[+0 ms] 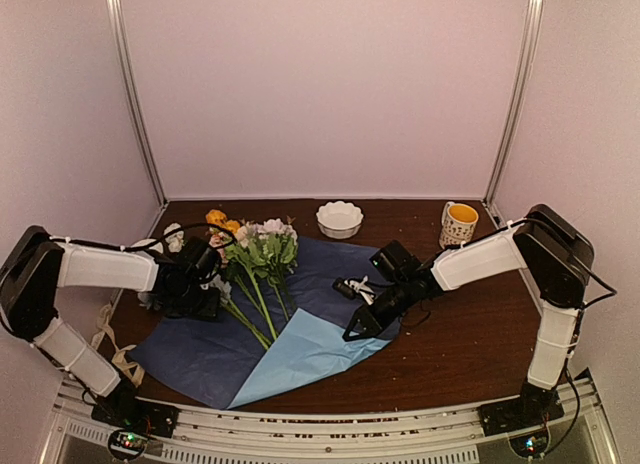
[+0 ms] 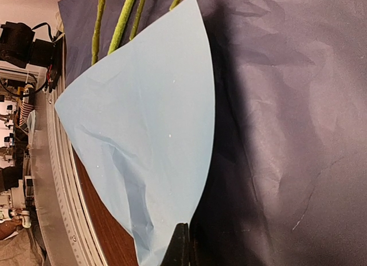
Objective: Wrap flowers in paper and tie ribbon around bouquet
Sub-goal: Adjust the fake flower with the flattened wrapping paper.
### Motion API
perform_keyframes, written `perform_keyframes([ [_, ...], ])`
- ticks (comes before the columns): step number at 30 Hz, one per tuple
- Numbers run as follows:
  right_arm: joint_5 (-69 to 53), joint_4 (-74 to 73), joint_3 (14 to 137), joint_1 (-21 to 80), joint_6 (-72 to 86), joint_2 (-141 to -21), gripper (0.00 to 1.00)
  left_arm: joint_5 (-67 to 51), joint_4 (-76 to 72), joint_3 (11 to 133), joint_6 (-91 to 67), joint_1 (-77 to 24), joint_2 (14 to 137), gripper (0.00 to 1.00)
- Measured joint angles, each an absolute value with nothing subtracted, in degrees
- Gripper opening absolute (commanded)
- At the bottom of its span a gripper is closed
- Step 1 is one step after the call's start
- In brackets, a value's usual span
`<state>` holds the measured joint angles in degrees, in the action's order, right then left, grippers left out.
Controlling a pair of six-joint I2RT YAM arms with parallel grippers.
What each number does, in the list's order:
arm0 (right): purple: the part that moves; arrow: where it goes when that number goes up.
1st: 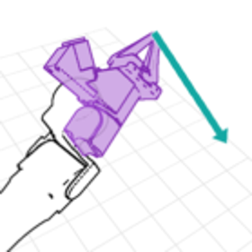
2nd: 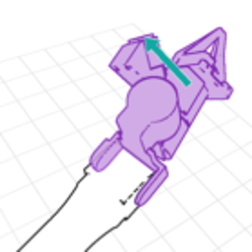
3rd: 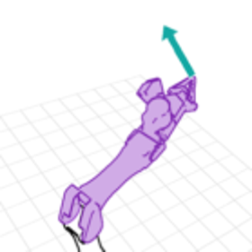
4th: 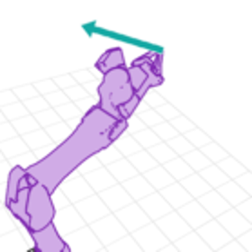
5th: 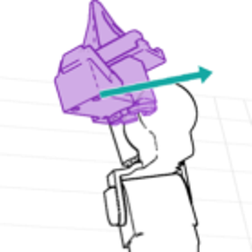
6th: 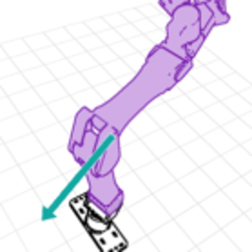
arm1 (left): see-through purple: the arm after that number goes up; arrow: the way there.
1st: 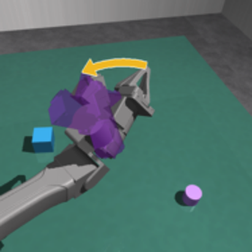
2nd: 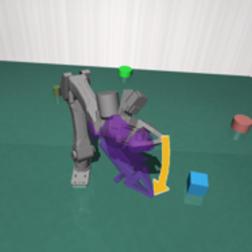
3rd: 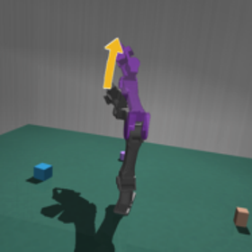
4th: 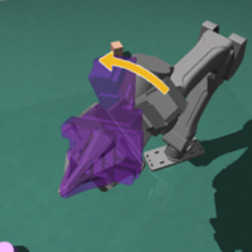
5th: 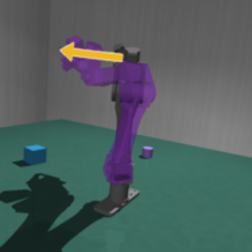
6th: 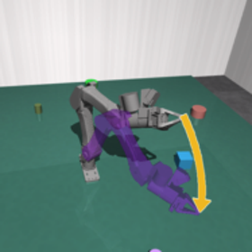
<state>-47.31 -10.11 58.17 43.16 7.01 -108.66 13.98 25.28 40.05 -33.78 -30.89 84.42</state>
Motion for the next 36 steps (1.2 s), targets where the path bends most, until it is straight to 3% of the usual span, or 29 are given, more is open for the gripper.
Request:
perform_keyframes([
  [9,-47.4,-9.8,58.2,43.2,7.6,-108.7,0.0,10.9,18.6,49.8,-28.8,-31.5,96.8,0.44],
  [17,-47.4,-8.0,60.3,43.2,9.8,-108.7,0.0,9.8,16.2,53.6,-26.9,-33.2,100.8,0.43],
  [28,-46.2,-5.3,61.5,43.2,13.1,-110.5,0.0,10.1,17.5,53.8,-24.1,-33.3,99.8,0.53],
  [36,-44.4,-2.7,61.6,43.2,15.4,-110.8,0.0,10.7,21.1,53.8,-21.2,-33.9,91.2,0.6],
])
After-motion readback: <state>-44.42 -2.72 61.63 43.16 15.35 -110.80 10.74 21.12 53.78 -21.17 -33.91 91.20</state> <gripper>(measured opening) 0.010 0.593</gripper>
